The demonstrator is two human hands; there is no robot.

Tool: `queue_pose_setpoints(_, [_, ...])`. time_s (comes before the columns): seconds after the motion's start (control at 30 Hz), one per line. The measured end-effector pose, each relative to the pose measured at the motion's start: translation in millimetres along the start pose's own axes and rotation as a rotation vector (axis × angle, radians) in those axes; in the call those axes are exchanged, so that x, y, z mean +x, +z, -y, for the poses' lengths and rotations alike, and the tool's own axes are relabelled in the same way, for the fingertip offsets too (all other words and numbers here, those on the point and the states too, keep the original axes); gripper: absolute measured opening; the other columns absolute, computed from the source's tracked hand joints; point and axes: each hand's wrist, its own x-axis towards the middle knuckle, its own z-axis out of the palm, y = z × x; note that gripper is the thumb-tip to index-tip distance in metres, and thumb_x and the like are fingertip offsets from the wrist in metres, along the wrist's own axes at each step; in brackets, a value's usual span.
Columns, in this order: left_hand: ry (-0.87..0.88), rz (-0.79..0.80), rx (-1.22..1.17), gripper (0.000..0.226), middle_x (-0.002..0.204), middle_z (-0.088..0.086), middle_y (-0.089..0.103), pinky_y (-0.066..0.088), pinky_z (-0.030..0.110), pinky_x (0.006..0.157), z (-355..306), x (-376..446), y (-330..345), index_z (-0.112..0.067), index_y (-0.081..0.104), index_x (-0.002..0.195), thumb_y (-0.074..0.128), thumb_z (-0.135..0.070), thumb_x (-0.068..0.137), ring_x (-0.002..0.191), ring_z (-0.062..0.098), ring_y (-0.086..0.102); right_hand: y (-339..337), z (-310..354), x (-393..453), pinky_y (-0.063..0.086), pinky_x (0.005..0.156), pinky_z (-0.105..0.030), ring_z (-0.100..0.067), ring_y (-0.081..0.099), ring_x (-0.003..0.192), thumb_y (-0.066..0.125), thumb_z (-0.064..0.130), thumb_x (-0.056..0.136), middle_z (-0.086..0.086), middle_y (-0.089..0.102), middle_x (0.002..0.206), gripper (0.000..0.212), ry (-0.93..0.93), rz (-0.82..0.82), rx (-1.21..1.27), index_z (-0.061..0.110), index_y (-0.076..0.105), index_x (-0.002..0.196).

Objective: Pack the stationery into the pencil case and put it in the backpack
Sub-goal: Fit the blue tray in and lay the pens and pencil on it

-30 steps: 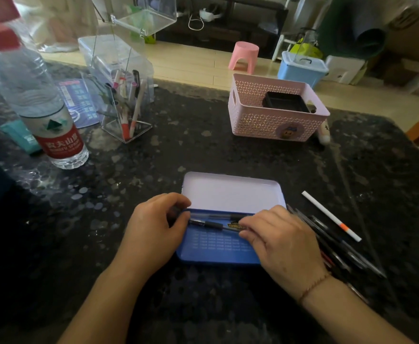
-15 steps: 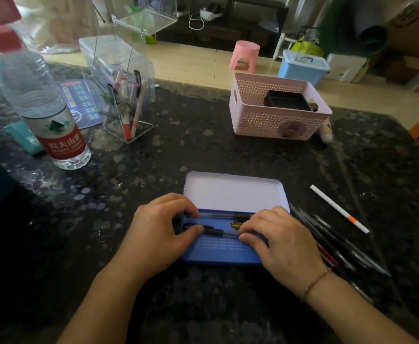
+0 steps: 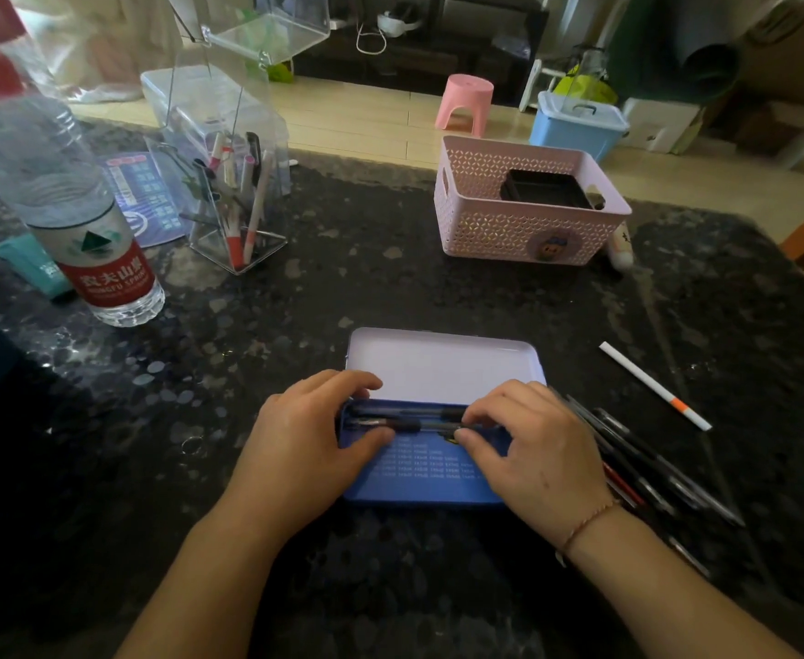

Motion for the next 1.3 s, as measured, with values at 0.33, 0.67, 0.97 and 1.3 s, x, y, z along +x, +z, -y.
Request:
queue_pose_setpoints(0.33, [0.217,0.189,0.243,0.098,0.15,-0.024,0.025,0.009,0.038,0.114,-12.8,-9.6,-4.3,-0.049,0.018,0.142,0.048,-0.089,0.058,0.139,0.008,0.016,-43.7,-66.8,-26.1,0.043,0.073,-0.022,-0.006,0.052,0.081,0.064,0.037,0.077,0.013,0.057,0.083,0.023,0.271,-0.251,0.016,0.033,0.062,0.1])
queue_pose_setpoints(0.67, [0.3,0.222,0.175,0.107,0.14,-0.024,0.039,0.033,0.033,0.11,-9.7,-0.1,15.4,-0.046,0.017,0.145,0.069,-0.071,0.055,0.126,0.002,0.032,-85.4,-136.7,-67.5,0.045,0.085,-0.033,-0.017,0.059,0.091,0.076,0.026,0.074,0.006,0.064,0.092,0.017,0.418,0.014,-0.157,0.028,0.067,0.089])
queue_pose_setpoints(0.97, [0.278,0.211,0.208,0.107,0.14,-0.021,0.042,0.038,0.037,0.104,-17.2,2.3,20.8,-0.046,0.017,0.145,0.06,-0.078,0.052,0.126,0.005,0.035,-62.1,-119.5,-60.5,0.042,0.066,-0.02,-0.002,0.053,0.076,0.068,0.027,0.081,0.015,0.057,0.085,0.01,0.427,-0.022,-0.126,0.031,0.065,0.09])
queue_pose_setpoints(1.3, [0.265,0.234,0.201,0.103,0.146,-0.023,0.031,0.021,0.041,0.116,-19.0,-2.5,13.7,-0.05,0.012,0.144,0.057,-0.083,0.056,0.135,0.005,0.025,-70.7,-106.2,-29.7,0.046,0.069,-0.029,-0.015,0.056,0.078,0.06,0.029,0.089,0.005,0.065,0.088,0.008,0.697,0.191,-0.259,0.027,0.068,0.089])
